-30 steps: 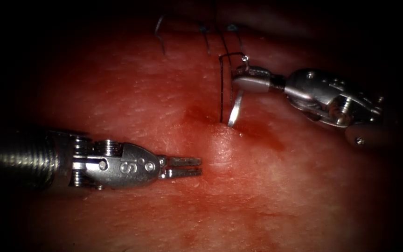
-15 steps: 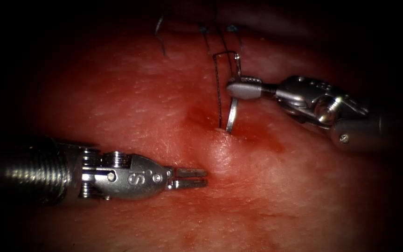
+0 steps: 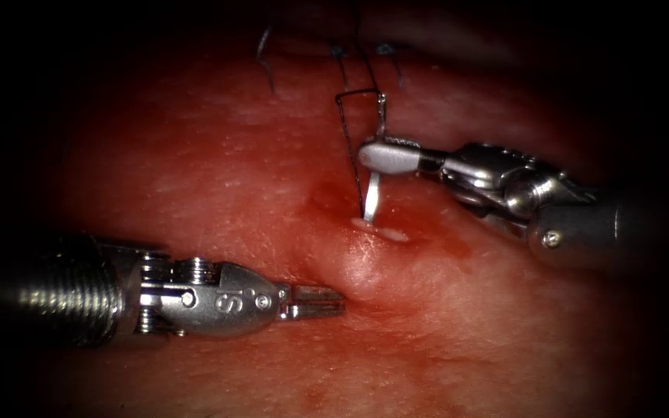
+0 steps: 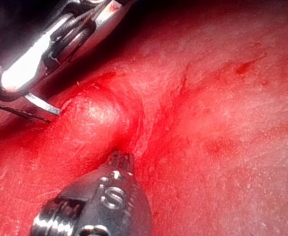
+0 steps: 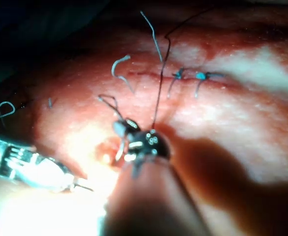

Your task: Wound Closure

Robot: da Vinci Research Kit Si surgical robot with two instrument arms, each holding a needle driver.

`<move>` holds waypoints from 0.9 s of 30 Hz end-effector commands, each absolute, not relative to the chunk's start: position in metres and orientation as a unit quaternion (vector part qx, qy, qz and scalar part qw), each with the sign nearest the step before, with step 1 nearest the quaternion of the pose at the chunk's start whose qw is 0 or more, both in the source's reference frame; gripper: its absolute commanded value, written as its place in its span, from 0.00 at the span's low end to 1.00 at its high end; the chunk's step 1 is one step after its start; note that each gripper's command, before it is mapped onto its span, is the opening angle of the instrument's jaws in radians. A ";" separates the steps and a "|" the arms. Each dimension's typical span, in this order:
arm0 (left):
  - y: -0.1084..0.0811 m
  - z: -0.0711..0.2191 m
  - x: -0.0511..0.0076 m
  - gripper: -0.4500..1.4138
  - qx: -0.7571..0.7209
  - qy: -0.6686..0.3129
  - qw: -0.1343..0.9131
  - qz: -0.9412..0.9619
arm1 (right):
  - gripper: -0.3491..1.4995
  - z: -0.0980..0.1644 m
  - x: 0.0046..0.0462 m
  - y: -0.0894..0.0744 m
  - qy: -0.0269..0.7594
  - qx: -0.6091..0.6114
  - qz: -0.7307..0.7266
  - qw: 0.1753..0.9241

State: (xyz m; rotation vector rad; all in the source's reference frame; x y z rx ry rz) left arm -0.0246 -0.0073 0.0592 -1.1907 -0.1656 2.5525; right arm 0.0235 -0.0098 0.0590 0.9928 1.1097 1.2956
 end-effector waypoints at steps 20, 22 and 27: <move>-0.007 0.060 -0.0247 0.15 -0.418 -0.060 0.158 0.892 | 0.00 0.058 0.0257 -0.017 0.319 0.555 0.641 0.423; -0.007 0.060 -0.0248 0.15 -0.418 -0.059 0.158 0.893 | 0.00 0.058 0.0255 -0.017 0.316 0.566 0.642 0.409; -0.007 0.060 -0.0248 0.15 -0.418 -0.059 0.158 0.893 | 0.00 0.057 0.0253 -0.017 0.308 0.579 0.645 0.394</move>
